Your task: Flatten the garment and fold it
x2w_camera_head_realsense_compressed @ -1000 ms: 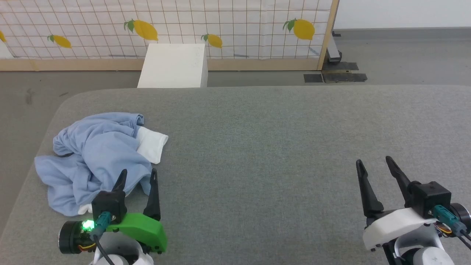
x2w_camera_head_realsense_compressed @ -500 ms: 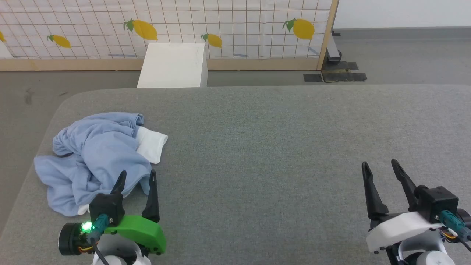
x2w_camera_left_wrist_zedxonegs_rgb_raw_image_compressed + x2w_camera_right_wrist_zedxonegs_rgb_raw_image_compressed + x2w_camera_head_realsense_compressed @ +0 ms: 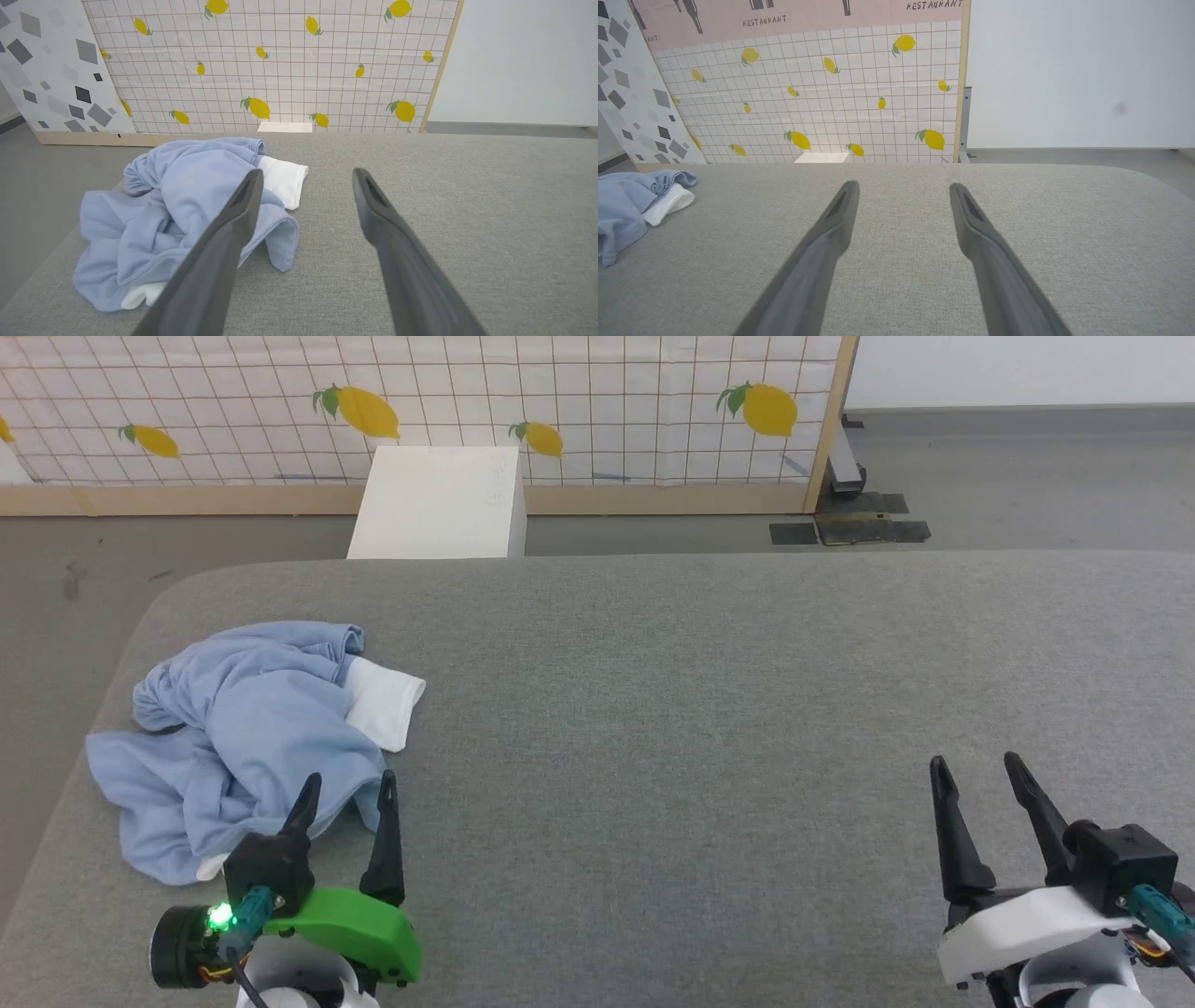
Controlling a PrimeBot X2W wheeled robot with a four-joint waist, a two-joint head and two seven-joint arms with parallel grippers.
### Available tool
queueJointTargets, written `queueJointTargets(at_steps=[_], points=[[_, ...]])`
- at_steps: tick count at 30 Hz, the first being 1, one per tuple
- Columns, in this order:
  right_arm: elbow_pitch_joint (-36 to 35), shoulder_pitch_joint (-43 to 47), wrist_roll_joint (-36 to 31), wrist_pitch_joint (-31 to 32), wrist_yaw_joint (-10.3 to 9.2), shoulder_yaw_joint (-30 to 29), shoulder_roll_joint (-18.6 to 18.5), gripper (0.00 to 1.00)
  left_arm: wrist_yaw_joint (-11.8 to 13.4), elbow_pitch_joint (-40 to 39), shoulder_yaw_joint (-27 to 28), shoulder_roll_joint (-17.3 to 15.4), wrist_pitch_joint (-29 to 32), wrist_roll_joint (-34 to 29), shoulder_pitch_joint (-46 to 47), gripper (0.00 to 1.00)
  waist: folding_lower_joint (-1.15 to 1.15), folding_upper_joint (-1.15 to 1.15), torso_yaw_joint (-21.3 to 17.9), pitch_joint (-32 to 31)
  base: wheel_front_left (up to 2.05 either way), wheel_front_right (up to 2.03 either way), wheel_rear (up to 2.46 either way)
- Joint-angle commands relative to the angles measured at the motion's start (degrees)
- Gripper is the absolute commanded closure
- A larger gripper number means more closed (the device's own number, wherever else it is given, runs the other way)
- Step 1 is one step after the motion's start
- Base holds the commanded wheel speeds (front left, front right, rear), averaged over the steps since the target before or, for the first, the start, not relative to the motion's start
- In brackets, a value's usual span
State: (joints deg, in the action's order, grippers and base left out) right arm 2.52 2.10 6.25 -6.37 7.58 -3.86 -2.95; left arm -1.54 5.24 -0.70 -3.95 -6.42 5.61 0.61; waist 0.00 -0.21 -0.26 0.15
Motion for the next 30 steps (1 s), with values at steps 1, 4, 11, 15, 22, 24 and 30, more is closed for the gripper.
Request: queueJointTargets(at_steps=[1, 4, 11, 15, 22, 24, 30], points=[[0.2, 0.9, 0.6, -0.7, -0.04, -0.2, 0.0, 0.0, -0.4, 0.4, 0.0, -0.5, -0.7, 0.5, -0.8, 0.0, 0.0, 0.1, 0.0, 0.0, 0.0, 0.0, 0.0], [0.4, 1.1, 0.8, -1.1, -0.04, -0.5, 0.0, 0.0, -0.4, 0.6, -0.1, -0.6, -1.0, 0.7, -0.9, 0.0, 0.0, 0.1, 0.0, 0.0, 0.0, 0.0, 0.0], [0.7, 1.5, 1.4, -1.9, -0.05, -0.9, 0.0, 0.0, -0.6, 1.2, -0.3, -0.8, -1.8, 1.3, -1.0, 0.0, 0.0, 0.11, 0.0, 0.0, 0.0, 0.0, 0.0], [0.9, 1.8, 1.7, -2.3, -0.05, -1.1, 0.0, 0.0, -0.7, 1.6, -0.4, -0.9, -2.3, 1.6, -1.1, 0.0, 0.0, 0.12, 0.0, 0.0, 0.0, 0.0, 0.0], [1.2, 2.1, 2.2, -3.2, -0.06, -1.4, 0.0, 0.0, -0.8, 2.2, -0.5, -1.1, -3.2, 2.3, -1.1, 0.0, 0.0, 0.13, 0.1, 0.1, 0.0, 0.0, 0.0], [1.2, 2.2, 2.4, -3.4, -0.06, -1.4, 0.0, 0.0, -0.8, 2.4, -0.5, -1.2, -3.4, 2.5, -1.1, 0.0, 0.0, 0.14, 0.1, 0.1, 0.0, 0.0, 0.0], [1.5, 2.6, 3.0, -4.1, -0.06, -1.7, 0.1, 0.0, -1.0, 3.0, -0.7, -1.3, -4.1, 3.1, -1.2, 0.0, 0.0, 0.15, 0.2, 0.1, 0.0, 0.0, 0.0]])
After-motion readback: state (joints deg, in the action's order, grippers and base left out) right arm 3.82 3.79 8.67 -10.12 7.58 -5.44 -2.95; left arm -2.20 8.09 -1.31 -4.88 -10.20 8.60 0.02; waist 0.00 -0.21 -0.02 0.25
